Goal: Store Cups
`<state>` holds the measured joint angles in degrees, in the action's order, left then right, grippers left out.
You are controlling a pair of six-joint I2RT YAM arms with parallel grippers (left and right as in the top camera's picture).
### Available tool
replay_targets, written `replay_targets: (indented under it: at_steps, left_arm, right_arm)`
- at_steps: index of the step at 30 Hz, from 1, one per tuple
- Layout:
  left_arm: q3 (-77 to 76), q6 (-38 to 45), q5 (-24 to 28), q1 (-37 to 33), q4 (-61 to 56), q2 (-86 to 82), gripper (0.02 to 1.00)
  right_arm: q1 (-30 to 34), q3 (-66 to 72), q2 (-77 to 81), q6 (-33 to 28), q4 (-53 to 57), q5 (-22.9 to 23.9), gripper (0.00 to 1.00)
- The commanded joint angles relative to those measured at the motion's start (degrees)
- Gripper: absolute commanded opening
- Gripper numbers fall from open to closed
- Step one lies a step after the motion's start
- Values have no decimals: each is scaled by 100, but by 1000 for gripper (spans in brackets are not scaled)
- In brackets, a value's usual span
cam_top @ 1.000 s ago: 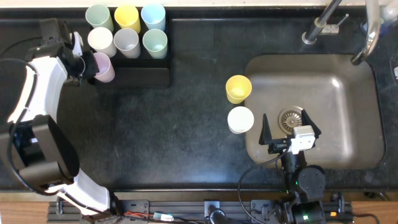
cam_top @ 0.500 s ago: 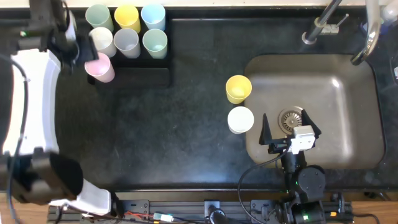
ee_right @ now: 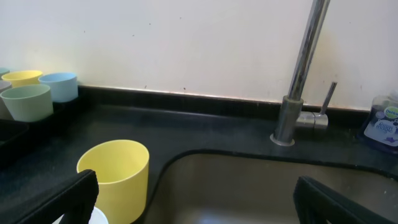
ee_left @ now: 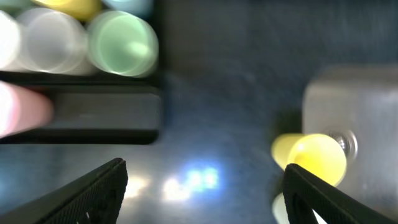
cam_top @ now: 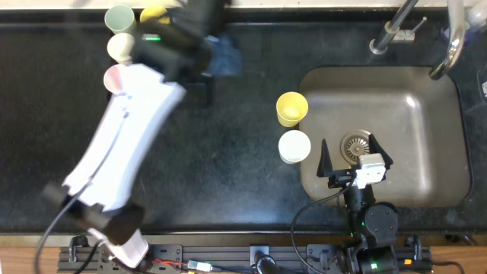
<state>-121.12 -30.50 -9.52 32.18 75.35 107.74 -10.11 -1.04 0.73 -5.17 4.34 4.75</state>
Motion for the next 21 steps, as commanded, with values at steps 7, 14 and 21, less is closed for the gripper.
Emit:
replay_targets:
  at_steps: [7, 14, 21]
  left_arm:
    - [-11, -756, 737, 859, -295, 1235, 827]
    - [-7, -901, 1167, 883, -413, 1611, 836]
    - [-7, -907, 1427, 970, -404, 1921, 836]
  right_arm:
    - [39, 76, -52, -20, -26, 17, 996]
    - [39, 76, -52, -20, -26, 17, 998]
    - [39, 76, -52, -20, -26, 17, 996]
